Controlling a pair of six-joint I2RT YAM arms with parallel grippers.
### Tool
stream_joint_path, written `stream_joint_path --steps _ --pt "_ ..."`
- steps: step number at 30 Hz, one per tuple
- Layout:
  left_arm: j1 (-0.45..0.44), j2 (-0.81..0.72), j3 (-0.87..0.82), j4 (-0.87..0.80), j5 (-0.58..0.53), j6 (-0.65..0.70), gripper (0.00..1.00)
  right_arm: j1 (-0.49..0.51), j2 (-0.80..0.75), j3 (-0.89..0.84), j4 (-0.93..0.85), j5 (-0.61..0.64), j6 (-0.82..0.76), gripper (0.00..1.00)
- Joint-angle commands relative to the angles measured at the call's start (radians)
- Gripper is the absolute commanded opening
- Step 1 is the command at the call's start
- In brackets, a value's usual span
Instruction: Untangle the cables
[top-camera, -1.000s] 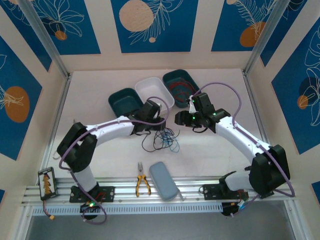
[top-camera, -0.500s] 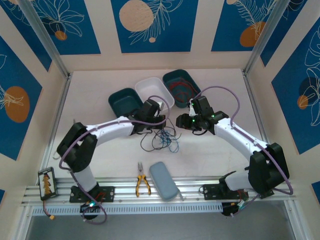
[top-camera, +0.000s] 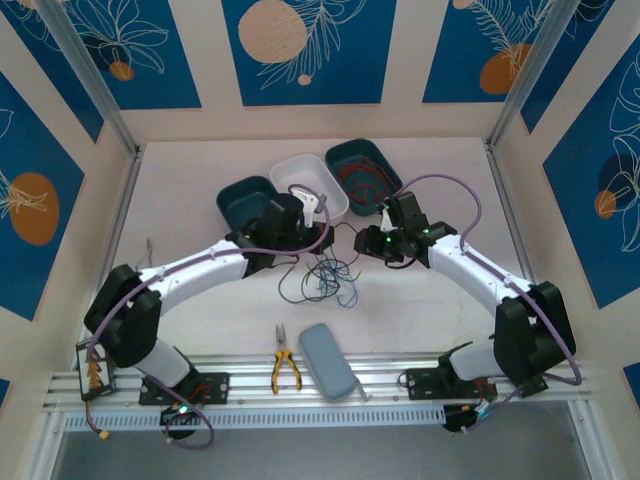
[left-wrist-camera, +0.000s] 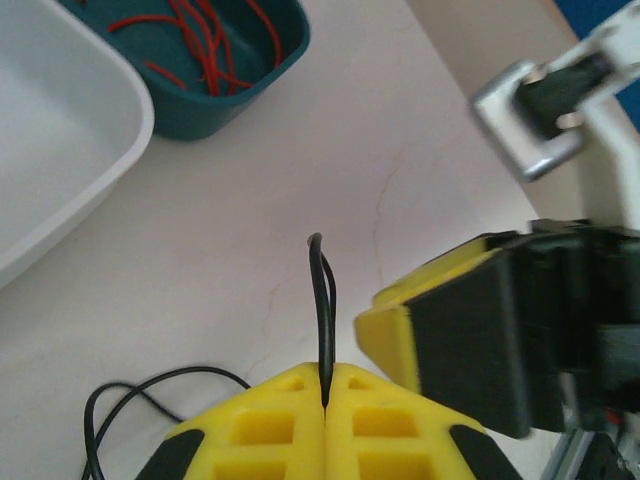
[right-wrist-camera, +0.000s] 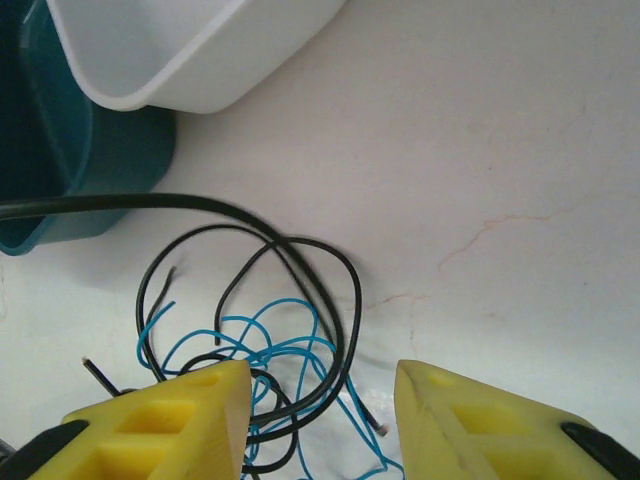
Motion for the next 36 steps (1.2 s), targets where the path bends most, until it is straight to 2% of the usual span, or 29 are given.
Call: stream_joint_path --steps 1,8,16,31,36 --pt "0.009 -0.049 -0.021 0.061 0.048 0.033 0.00 -0.003 0.017 -0.016 0.016 -0.041 0.027 0.43" --pt "0.009 -0.095 -0.023 0.080 0.077 0.063 0.00 -0.001 0.033 -0.021 0.058 -0.073 0.046 0.43" --pt "0.007 -0.195 -0.030 0.078 0.083 0.130 0.00 -0.001 0.031 -0.014 0.044 -0.042 0.051 0.42" --pt "0.008 -0.385 0.012 0.044 -0.065 0.262 0.00 -0.002 -0.087 0.023 -0.032 0.064 0.010 0.46" --pt "0.009 -0.406 0.063 0.036 -0.077 0.288 0.00 -0.011 -0.121 0.011 -0.048 0.111 0.009 0.49"
